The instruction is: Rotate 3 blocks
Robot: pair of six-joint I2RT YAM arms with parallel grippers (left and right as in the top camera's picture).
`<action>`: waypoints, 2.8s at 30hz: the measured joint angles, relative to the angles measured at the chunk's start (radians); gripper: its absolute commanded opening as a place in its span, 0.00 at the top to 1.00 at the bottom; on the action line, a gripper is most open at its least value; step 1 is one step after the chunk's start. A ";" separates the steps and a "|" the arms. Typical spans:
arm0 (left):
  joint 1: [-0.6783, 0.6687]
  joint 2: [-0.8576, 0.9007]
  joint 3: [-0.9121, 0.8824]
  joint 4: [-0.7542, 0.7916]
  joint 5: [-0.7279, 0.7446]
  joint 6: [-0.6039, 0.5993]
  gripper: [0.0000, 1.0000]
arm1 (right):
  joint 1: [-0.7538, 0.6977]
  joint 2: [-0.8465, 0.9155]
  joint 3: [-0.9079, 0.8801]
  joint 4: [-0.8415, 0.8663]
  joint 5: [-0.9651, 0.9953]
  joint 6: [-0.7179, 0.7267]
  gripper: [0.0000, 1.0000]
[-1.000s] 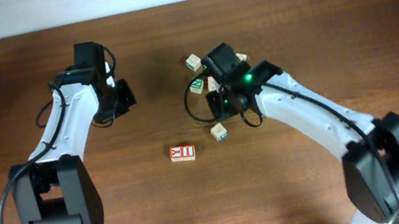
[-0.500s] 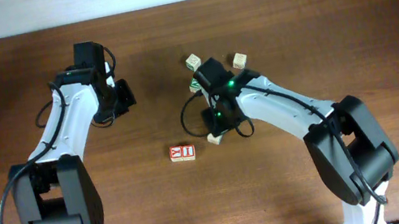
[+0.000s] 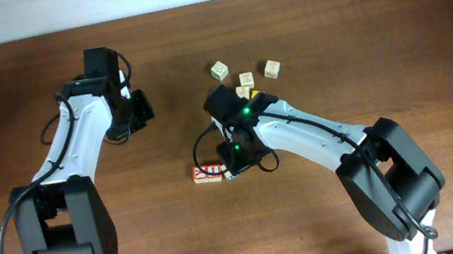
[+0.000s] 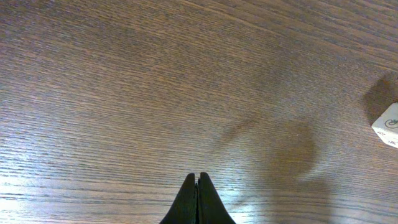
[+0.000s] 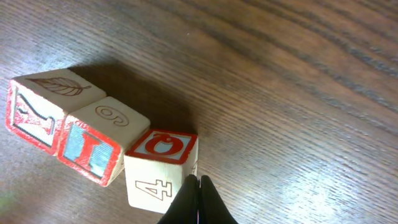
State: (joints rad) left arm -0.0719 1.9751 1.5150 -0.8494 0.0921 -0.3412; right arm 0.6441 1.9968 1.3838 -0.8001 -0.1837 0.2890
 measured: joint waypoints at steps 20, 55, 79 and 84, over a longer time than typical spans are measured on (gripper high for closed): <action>0.000 0.000 0.000 -0.003 0.000 0.000 1.00 | 0.000 -0.002 0.053 -0.089 -0.065 0.158 0.96; 0.000 0.000 0.000 -0.003 0.000 0.000 1.00 | 0.094 -0.019 -0.046 0.027 -0.050 0.176 0.96; 0.000 -0.187 0.041 -0.274 -0.022 0.008 1.00 | -0.084 -0.296 -0.042 -0.035 -0.051 0.141 0.96; 0.000 -0.198 -0.113 -0.175 -0.002 0.027 1.00 | -0.092 -0.247 -0.154 0.084 -0.085 0.163 0.96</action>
State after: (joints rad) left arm -0.0715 1.7771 1.4021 -1.0248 0.0906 -0.3138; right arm 0.5522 1.7500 1.2301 -0.7166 -0.2687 0.4522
